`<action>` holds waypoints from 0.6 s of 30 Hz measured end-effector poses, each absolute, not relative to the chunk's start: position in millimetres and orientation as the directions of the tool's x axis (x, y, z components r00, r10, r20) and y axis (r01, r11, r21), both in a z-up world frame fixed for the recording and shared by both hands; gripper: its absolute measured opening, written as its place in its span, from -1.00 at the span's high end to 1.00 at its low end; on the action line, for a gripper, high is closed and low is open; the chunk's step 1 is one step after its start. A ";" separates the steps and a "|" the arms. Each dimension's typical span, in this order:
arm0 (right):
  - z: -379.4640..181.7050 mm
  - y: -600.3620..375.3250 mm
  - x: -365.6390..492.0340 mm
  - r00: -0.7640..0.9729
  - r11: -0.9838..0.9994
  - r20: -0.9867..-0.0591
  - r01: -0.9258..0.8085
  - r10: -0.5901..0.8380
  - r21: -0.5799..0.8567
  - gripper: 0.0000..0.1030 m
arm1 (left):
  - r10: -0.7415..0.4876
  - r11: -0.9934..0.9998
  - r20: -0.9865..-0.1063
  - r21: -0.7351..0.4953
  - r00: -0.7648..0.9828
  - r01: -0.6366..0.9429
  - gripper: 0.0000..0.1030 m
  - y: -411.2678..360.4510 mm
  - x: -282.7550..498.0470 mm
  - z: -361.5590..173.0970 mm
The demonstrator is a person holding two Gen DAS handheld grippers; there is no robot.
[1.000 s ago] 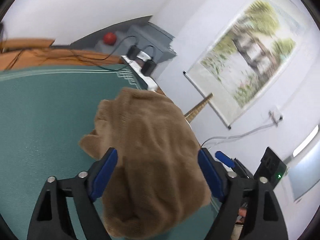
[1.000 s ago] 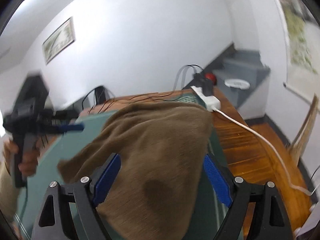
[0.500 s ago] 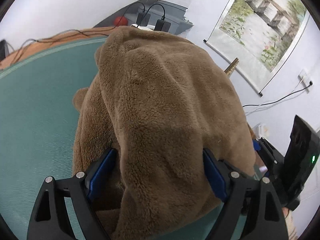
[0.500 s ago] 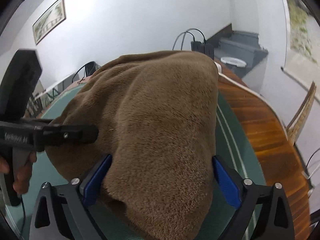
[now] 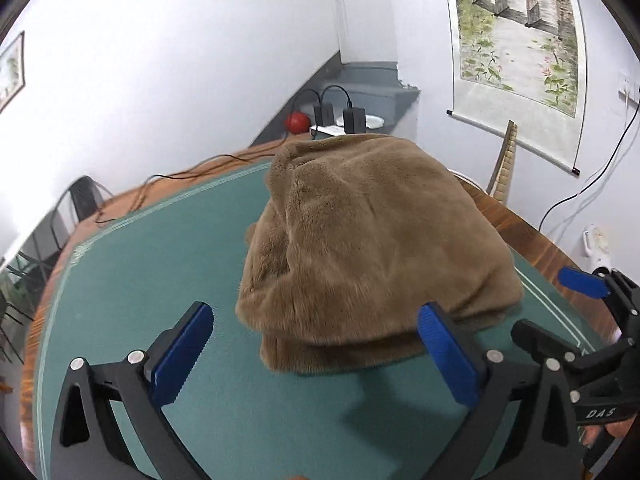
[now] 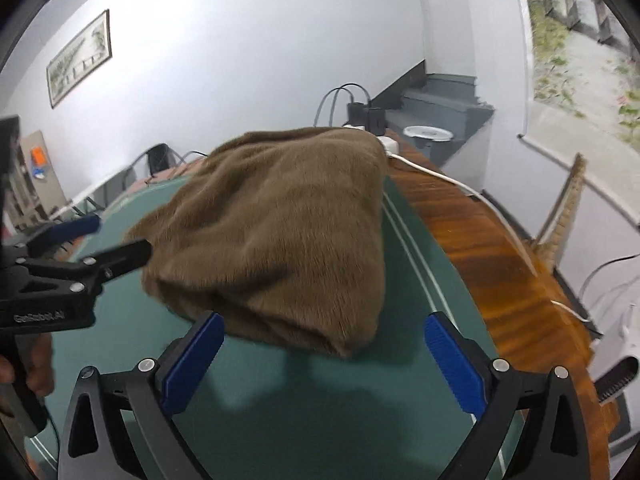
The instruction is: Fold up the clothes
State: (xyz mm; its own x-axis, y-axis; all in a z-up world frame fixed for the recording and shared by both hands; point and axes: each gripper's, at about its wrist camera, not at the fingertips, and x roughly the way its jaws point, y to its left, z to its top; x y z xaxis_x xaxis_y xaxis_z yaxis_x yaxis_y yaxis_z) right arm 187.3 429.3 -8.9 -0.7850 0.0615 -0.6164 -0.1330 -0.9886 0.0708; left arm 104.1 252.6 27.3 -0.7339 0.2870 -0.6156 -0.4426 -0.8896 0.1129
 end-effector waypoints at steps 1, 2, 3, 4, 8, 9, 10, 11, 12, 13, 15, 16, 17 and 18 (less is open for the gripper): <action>-10.0 427.2 192.1 -0.783 -0.988 -0.617 -0.143 0.076 0.059 -0.98 | 0.285 -0.891 -0.611 0.115 -0.738 -0.440 -1.00 252.1 108.8 27.9; -11.1 425.1 196.9 -0.782 -0.987 -0.617 -0.152 0.091 0.047 -0.98 | 0.285 -0.892 -0.610 0.113 -0.740 -0.437 -1.00 251.1 113.0 28.9; -11.5 424.2 199.4 -0.781 -0.987 -0.617 -0.158 0.097 0.044 -0.97 | 0.285 -0.894 -0.609 0.110 -0.740 -0.435 -1.00 249.7 117.2 30.0; -11.2 423.7 201.8 -0.781 -0.986 -0.616 -0.160 0.097 0.047 -0.97 | 0.291 -0.894 -0.608 0.103 -0.738 -0.437 -1.00 248.7 120.5 30.2; -2.8 419.7 214.0 -0.795 -0.983 -0.596 -0.177 0.113 0.050 -0.98 | 0.310 -0.893 -0.598 0.083 -0.739 -0.442 -1.00 242.3 136.8 35.7; 1.8 418.2 217.2 -0.801 -0.981 -0.585 -0.188 0.129 0.042 -0.98 | 0.312 -0.894 -0.592 0.082 -0.743 -0.441 -1.00 240.4 140.7 37.7; 6.0 417.1 220.8 -0.806 -0.980 -0.574 -0.198 0.143 0.034 -0.98 | 0.316 -0.894 -0.585 0.080 -0.747 -0.441 -1.00 239.1 145.0 40.2; 10.0 416.2 224.5 -0.811 -0.978 -0.563 -0.208 0.157 0.027 -0.98 | 0.318 -0.895 -0.579 0.079 -0.751 -0.440 -1.00 238.5 148.7 42.1; 14.3 414.6 228.4 -0.817 -0.976 -0.550 -0.219 0.172 0.020 -0.97 | 0.320 -0.895 -0.574 0.077 -0.754 -0.439 -1.00 238.1 152.1 43.6; 17.9 413.4 231.6 -0.823 -0.974 -0.538 -0.227 0.182 0.017 -0.97 | 0.322 -0.896 -0.567 0.076 -0.758 -0.437 -1.00 237.8 154.4 45.9; 24.1 410.8 237.5 -0.834 -0.970 -0.514 -0.241 0.201 0.011 -0.97 | 0.324 -0.898 -0.557 0.075 -0.765 -0.434 -1.00 237.9 158.5 49.3; 26.1 409.9 239.5 -0.837 -0.970 -0.507 -0.243 0.206 0.008 -0.98 | 0.324 -0.898 -0.553 0.076 -0.768 -0.433 -1.00 237.7 160.6 51.0; 27.6 408.7 240.9 -0.839 -0.969 -0.502 -0.247 0.213 0.002 -0.98 | 0.324 -0.898 -0.551 0.077 -0.769 -0.433 -1.00 238.0 161.9 52.1; 28.8 407.3 241.8 -0.839 -0.968 -0.497 -0.251 0.221 -0.006 -0.98 | 0.325 -0.897 -0.549 0.078 -0.770 -0.434 -1.00 238.4 162.9 53.1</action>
State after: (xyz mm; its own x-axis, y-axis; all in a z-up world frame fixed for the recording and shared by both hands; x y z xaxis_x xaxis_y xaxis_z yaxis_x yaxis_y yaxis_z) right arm 241.8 407.3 28.8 -0.8393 0.2212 -0.4967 -0.2514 -0.9679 -0.0062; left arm 162.9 238.4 53.1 -0.7701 0.3247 -0.5491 -0.4342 -0.8974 0.0783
